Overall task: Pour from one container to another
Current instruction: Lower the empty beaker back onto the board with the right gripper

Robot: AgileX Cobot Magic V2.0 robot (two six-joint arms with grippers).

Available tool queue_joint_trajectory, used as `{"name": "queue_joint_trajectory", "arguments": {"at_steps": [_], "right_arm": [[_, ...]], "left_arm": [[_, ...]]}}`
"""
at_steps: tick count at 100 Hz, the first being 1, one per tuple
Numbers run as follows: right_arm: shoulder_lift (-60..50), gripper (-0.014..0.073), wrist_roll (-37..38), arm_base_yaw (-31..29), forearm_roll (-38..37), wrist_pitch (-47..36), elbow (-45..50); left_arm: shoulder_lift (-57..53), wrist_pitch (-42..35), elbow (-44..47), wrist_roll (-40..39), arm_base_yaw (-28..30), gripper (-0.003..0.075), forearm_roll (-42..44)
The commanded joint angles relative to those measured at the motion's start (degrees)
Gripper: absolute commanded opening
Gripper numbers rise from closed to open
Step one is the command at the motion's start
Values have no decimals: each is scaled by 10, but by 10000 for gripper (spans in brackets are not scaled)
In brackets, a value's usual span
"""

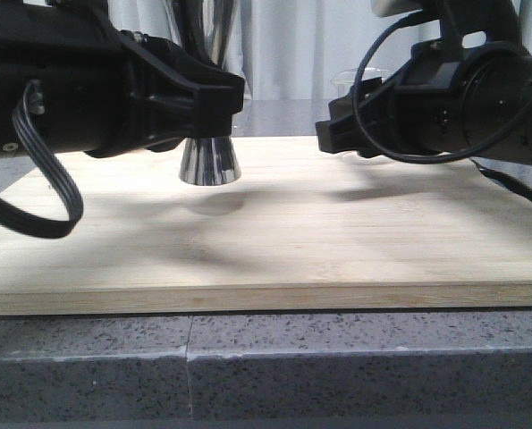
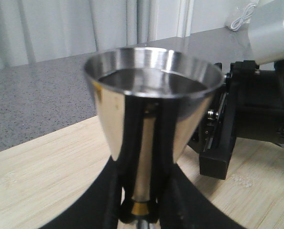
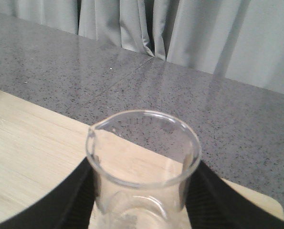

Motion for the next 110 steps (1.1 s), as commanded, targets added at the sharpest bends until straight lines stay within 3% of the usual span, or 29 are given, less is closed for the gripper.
{"name": "queue_joint_trajectory", "arguments": {"at_steps": [1, 110], "right_arm": [[-17, 246, 0, 1, -10, -53, -13], [9, 246, 0, 1, 4, -65, -13]], "left_arm": [[-19, -52, -17, -6, -3, -19, 1], [-19, -52, -17, -6, -3, -19, 1]]}}
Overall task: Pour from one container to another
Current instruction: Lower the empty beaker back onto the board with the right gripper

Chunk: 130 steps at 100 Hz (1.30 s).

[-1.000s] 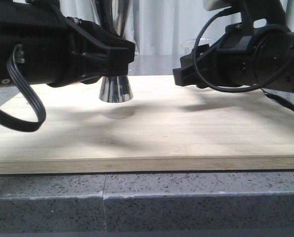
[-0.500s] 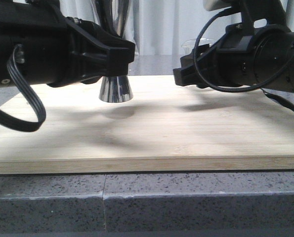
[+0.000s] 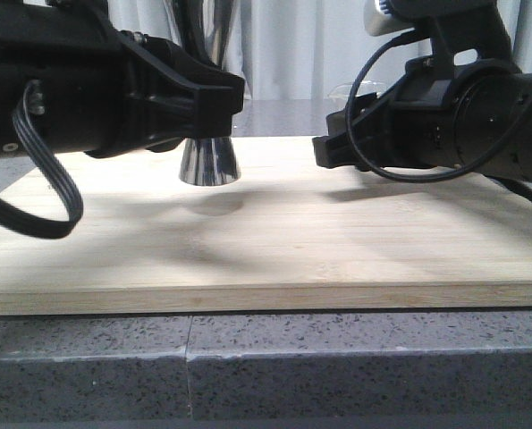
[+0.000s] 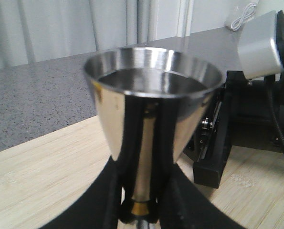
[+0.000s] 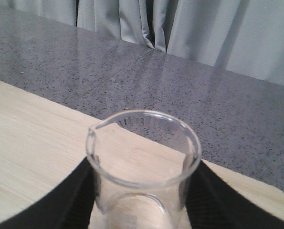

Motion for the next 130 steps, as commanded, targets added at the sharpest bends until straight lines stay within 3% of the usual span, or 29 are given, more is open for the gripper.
{"name": "queue_joint_trajectory", "arguments": {"at_steps": [1, 36, 88, 114, 130], "right_arm": [[-12, 246, -1, 1, 0, -51, -13], [10, 246, -1, 1, 0, -106, -13], [10, 253, -1, 1, 0, -101, -13], [9, 401, -1, 1, 0, -97, -13], [3, 429, -1, 1, 0, -97, -13]], "left_arm": [[-19, -52, -17, -6, -3, -19, 1], [-19, -52, -17, -6, -3, -19, 1], [-19, -52, -17, -6, -3, -19, 1], [-19, -52, -17, -6, -3, -19, 1], [-19, -52, -17, -6, -3, -19, 1]]}}
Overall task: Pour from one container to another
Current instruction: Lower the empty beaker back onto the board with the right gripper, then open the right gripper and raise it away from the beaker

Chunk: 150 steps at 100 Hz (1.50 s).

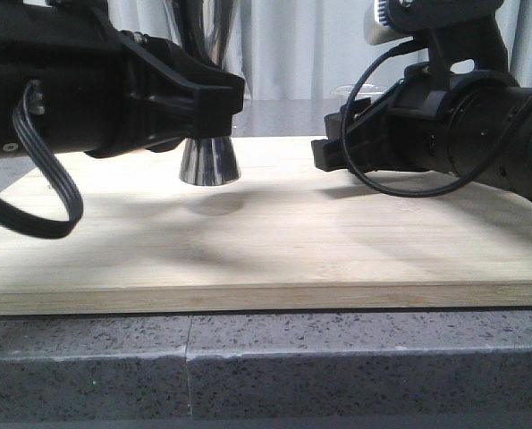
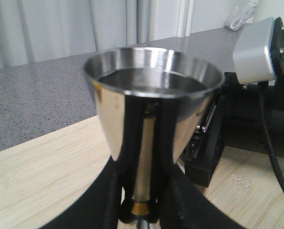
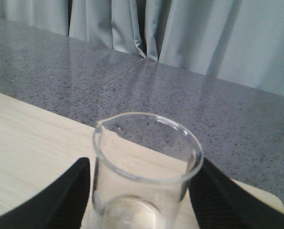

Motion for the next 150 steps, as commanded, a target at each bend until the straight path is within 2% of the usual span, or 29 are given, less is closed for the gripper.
{"name": "queue_joint_trajectory", "arguments": {"at_steps": [1, 42, 61, 73, 119, 150], "right_arm": [[-25, 429, -1, 1, -4, -43, -11], [-65, 432, -1, 1, -4, 1, -11], [-79, 538, -1, 1, -4, 25, -11], [-92, 568, -1, 2, -4, 25, -11], [-227, 568, -2, 2, -35, 21, -12], [-295, 568, -2, 2, -35, 26, -12]], "left_arm": [[-19, -52, -17, -6, -3, -19, 1], [-19, -53, -17, -6, -3, -19, 1], [-19, -53, -17, -6, -3, -19, 1], [-19, -53, -17, -6, -3, -19, 1], [-19, -66, -17, 12, -1, -19, -2], [-19, -80, -17, 9, 35, -19, -4]]}}
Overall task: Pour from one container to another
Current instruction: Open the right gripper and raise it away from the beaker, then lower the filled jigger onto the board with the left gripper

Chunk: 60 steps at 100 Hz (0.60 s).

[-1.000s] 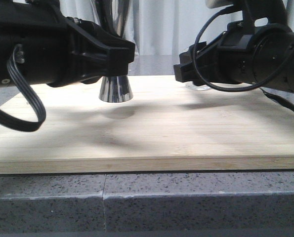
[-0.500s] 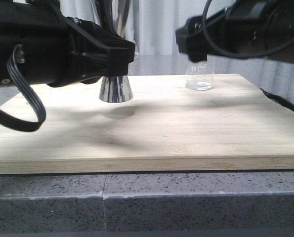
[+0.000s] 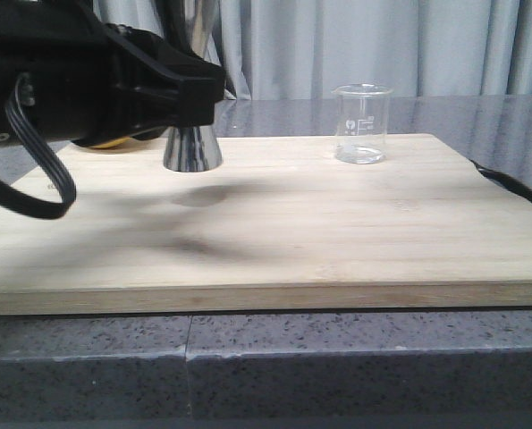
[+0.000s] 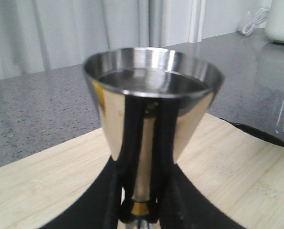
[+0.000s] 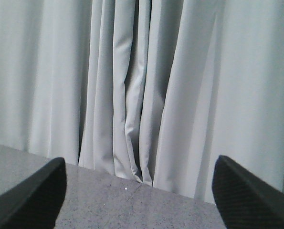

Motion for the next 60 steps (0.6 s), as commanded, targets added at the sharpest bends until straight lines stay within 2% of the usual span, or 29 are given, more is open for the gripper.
{"name": "queue_joint_trajectory", "arguments": {"at_steps": [1, 40, 60], "right_arm": [[-25, 568, -2, 0, -12, -39, -13], [-26, 568, -2, 1, -28, -20, -13], [-26, 568, -2, 1, -30, -20, -13]], "left_arm": [[-19, -67, -17, 0, 9, -19, -3], [-19, -83, -17, 0, 56, -19, -2], [-19, -79, -17, 0, 80, -19, 29]]}}
